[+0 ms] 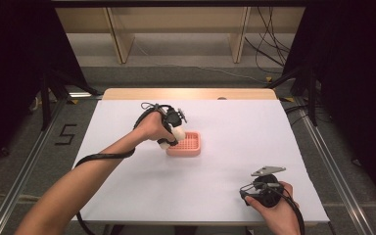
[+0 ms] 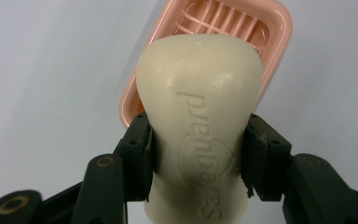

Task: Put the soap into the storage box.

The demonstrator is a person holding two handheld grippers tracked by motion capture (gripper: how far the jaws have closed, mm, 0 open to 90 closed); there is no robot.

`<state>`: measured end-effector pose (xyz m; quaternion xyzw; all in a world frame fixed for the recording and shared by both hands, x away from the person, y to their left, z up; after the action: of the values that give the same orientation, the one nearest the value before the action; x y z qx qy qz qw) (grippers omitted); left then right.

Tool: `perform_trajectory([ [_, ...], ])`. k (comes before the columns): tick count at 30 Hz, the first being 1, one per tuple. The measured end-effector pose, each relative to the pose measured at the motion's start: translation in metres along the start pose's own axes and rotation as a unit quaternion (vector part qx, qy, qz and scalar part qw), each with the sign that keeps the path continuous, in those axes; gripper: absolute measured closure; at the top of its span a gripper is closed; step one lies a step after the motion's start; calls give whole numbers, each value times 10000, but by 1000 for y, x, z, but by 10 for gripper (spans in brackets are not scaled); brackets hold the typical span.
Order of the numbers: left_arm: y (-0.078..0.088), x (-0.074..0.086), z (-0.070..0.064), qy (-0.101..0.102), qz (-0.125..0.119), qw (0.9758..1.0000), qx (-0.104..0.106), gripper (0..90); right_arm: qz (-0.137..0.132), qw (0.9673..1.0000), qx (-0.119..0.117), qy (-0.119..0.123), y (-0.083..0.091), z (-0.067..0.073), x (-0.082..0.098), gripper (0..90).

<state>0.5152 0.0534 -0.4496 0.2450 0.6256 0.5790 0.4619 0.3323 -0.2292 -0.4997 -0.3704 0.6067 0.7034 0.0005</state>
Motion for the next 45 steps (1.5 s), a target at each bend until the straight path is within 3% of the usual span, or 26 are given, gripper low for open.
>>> perform_trajectory([
  [26, -10, -12, -3, -256, -185, 9995, 32, 493, 45, 10000, -78, 10, -1, 1, 1, 354],
  [45, -18, -16, -4, -279, -238, 9993, 59, 493, 42, 10000, -78, -4, -1, 1, 1, 354],
])
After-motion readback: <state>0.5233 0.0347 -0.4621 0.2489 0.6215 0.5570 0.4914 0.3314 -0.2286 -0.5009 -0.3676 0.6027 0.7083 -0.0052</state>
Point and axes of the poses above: each handheld gripper's, and its own axes: y roughly backward along the jaws, x roughly out of its underside, z roughly to its left, the point moved 5 cm from there along -y, roughly forward along the jaws, and after that the axes turned 4 degrees about y, right-handed, at the moved point
